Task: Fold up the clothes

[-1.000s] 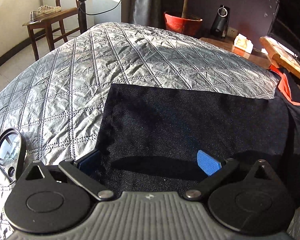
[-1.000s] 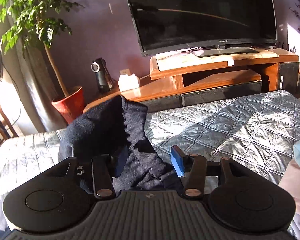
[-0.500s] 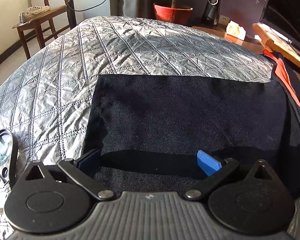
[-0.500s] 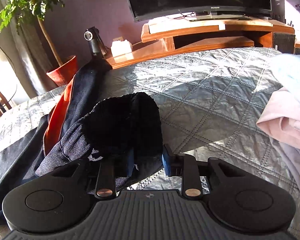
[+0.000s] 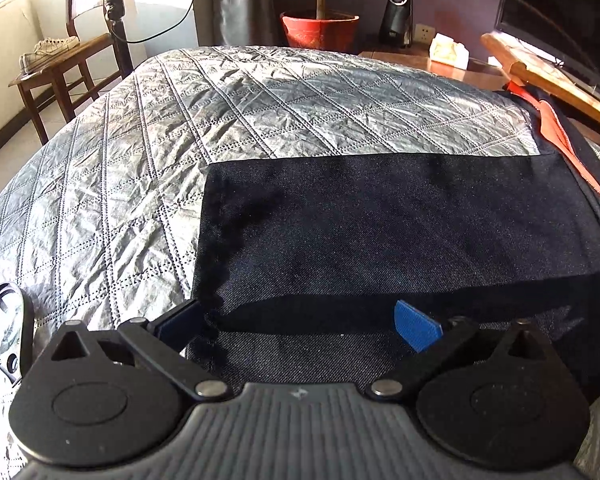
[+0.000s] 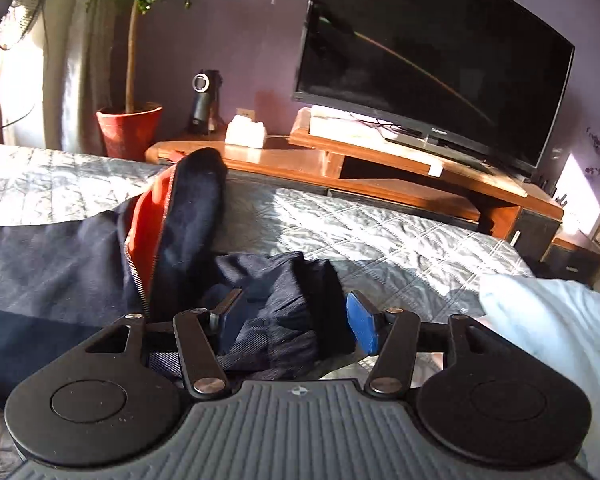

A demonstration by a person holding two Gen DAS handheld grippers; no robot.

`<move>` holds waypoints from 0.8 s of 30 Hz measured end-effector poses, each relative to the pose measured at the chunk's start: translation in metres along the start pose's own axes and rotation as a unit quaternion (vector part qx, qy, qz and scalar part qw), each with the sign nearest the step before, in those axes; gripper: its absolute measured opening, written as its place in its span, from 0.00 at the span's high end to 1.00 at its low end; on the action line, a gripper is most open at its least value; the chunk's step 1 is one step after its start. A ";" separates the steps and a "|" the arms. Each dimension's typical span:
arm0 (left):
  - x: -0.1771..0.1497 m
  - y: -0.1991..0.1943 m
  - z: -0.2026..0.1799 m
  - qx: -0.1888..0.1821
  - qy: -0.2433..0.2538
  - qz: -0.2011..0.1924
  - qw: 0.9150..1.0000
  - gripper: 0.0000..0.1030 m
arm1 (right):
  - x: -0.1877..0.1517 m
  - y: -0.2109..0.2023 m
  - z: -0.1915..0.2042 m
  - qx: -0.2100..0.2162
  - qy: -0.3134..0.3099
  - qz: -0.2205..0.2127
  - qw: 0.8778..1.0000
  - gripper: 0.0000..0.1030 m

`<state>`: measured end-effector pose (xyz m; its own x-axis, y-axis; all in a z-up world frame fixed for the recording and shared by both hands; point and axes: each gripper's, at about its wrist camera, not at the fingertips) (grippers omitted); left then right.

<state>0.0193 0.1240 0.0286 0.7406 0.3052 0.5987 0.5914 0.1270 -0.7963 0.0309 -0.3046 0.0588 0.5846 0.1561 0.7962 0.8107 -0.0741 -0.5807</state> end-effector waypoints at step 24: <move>0.007 0.006 0.007 0.004 -0.028 0.005 1.000 0.01 | 0.093 0.137 0.112 0.128 -0.079 0.071 0.986 0.94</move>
<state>0.0261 0.1332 0.0280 0.7270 0.3580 0.5859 0.5820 0.1316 -0.8025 0.1931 -0.1900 0.0341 0.6626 0.3158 0.6791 0.6746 0.1424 -0.7244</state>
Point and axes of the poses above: each gripper's, at about its wrist camera, not at the fingertips, and y roughly the way its jaws point, z to its left, x to its top, and after that the axes turned 7 degrees about -y, right-handed
